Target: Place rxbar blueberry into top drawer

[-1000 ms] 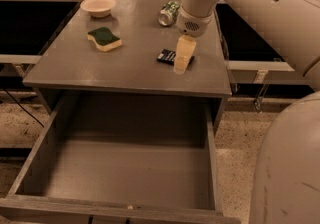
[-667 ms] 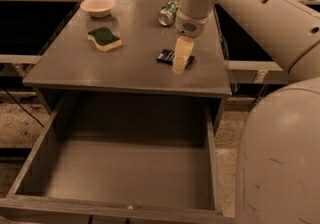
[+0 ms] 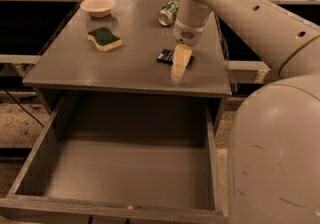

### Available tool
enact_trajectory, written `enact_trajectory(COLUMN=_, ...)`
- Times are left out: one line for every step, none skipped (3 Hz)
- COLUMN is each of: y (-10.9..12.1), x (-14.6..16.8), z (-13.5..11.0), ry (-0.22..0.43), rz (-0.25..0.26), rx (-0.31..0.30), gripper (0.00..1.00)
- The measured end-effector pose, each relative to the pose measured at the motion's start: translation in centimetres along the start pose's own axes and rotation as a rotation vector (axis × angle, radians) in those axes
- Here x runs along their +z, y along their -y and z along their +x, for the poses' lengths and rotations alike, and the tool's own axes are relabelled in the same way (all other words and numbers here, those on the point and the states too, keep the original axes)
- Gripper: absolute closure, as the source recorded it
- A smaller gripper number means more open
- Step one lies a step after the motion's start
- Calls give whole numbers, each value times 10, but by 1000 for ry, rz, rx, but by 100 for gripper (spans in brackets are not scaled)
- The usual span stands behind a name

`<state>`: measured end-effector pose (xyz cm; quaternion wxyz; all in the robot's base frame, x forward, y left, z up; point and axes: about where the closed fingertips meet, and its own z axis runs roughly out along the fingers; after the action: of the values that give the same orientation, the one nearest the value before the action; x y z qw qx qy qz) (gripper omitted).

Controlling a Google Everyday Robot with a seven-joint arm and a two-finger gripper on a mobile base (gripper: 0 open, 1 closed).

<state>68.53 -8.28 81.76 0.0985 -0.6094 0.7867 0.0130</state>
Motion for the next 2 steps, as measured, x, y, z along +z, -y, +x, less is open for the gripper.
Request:
enact_trajectory(y=0, x=0, z=0, ry=0, rz=0, rx=0, gripper=0)
enact_trajectory(y=0, x=0, z=0, ry=0, rz=0, rx=0, gripper=17)
